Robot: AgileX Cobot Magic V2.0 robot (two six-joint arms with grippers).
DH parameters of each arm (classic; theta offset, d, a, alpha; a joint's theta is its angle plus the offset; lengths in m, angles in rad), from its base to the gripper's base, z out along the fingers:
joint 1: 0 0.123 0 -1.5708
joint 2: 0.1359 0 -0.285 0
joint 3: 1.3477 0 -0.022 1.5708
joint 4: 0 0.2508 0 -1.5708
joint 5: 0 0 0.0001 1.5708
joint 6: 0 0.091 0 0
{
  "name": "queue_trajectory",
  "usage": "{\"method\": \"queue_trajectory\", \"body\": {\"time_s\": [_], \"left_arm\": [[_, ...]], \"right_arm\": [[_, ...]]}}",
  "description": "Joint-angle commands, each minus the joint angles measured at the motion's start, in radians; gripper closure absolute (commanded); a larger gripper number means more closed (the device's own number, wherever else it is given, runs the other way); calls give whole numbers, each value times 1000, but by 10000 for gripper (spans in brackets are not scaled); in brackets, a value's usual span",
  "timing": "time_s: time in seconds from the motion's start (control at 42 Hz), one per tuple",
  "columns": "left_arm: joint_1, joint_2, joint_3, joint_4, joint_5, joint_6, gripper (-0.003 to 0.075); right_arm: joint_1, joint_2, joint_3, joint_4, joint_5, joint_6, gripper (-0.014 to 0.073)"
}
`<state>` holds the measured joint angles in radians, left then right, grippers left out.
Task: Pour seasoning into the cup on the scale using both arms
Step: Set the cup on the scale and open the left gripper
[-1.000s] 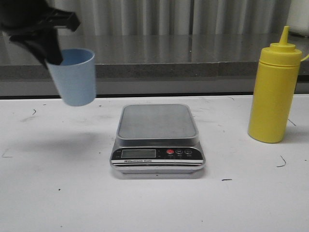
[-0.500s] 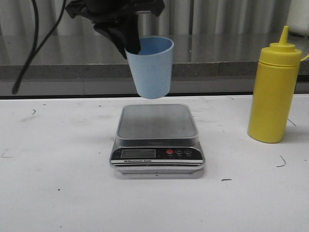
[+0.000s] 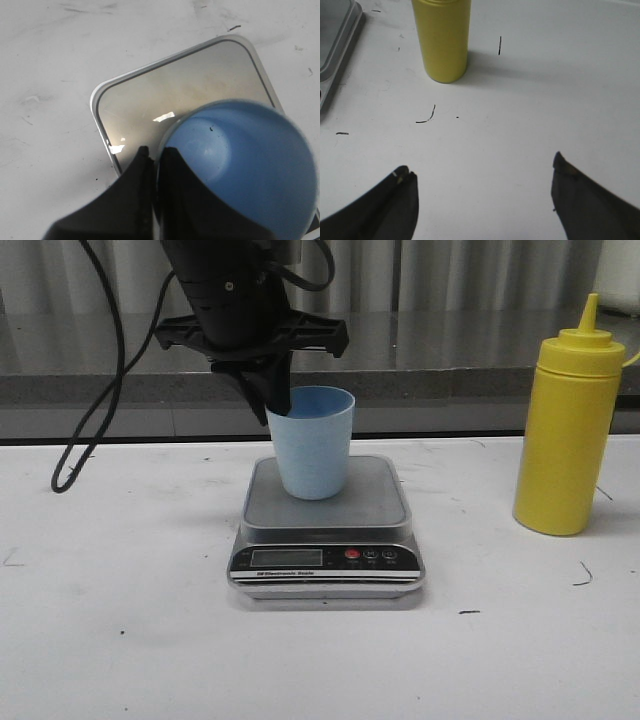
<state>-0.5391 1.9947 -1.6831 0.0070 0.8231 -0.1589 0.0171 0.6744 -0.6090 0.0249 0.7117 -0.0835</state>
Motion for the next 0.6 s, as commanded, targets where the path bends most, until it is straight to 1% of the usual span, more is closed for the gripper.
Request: {"method": "queue_trajectory", "body": {"time_s": [0.0, 0.071, 0.095, 0.143, 0.167, 0.238, 0.286, 0.333, 0.452, 0.571], "left_arm": [[-4, -43, -29, 4, -36, -10, 728], [-4, -43, -29, 0, -34, -3, 673], [-4, -43, -29, -7, -34, -3, 622], [-4, -43, -29, -7, -34, -3, 557], [-4, -43, -29, -7, -37, -3, 498], [-4, -43, -31, -7, -41, -3, 360], [-4, -43, -34, -7, -41, -3, 306], [-4, -45, -39, -7, -41, -3, 276], [-5, -77, -48, -22, -41, -3, 281], [-5, -133, -48, -24, -9, 23, 281]], "right_arm": [[-5, 5, -35, -13, -60, -10, 23], [-5, 5, -35, -13, -60, -10, 23], [-5, 5, -35, -13, -60, -10, 23], [-5, 5, -35, -13, -60, -10, 23], [-5, 5, -35, -13, -60, -10, 23], [-5, 5, -35, -13, -60, -10, 23], [-5, 5, -35, -13, -60, -10, 23], [-5, 5, -35, -13, -60, -10, 23], [-5, 5, -35, -13, -60, -10, 23], [-5, 5, -35, -13, -60, -10, 23]]}}
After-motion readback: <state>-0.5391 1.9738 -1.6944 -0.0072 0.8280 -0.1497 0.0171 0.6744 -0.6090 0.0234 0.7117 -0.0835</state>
